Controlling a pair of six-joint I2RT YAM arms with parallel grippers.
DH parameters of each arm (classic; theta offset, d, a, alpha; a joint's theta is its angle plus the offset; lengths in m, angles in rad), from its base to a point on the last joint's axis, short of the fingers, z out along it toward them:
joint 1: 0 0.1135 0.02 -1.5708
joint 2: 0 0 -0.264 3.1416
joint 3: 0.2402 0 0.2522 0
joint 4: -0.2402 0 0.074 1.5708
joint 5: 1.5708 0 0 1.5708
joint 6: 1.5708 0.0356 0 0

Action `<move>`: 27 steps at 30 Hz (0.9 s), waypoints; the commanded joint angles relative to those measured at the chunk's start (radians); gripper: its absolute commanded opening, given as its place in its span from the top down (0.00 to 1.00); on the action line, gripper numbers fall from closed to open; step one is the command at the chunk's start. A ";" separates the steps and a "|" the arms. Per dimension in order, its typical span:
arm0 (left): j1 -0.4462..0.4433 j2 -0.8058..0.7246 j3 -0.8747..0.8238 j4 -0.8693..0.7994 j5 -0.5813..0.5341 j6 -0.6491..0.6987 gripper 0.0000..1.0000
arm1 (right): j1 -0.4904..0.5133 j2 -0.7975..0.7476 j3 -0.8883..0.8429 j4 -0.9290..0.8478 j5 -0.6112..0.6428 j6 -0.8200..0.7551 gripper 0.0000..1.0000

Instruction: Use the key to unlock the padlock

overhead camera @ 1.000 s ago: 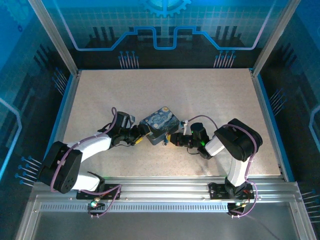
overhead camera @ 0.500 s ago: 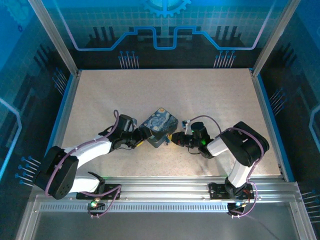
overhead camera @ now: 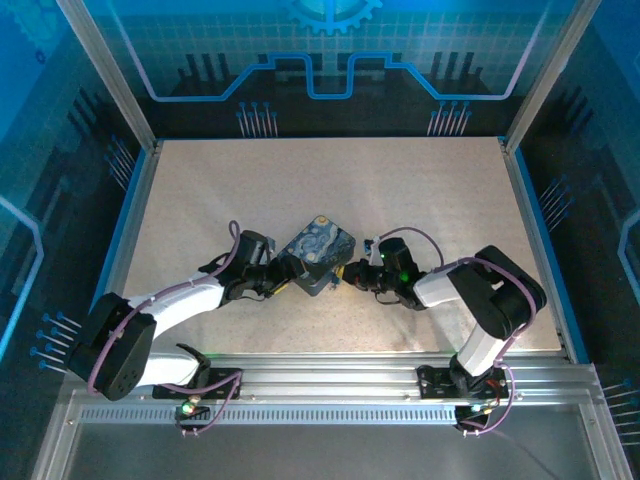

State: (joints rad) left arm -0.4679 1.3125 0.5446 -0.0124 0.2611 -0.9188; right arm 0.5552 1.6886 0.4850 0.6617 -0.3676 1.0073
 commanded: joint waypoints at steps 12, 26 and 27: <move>-0.041 0.015 -0.088 -0.086 -0.022 -0.022 0.32 | -0.025 -0.038 0.070 -0.146 0.036 0.078 0.97; -0.055 0.025 -0.109 -0.052 -0.024 -0.035 0.32 | -0.030 -0.060 0.105 -0.201 0.051 0.125 0.97; -0.056 0.026 -0.108 -0.053 -0.025 -0.036 0.32 | -0.029 -0.060 0.105 -0.204 0.052 0.125 0.97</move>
State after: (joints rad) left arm -0.5022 1.3037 0.4915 0.0860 0.2577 -0.9493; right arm 0.5354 1.6489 0.5613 0.4759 -0.3313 1.1187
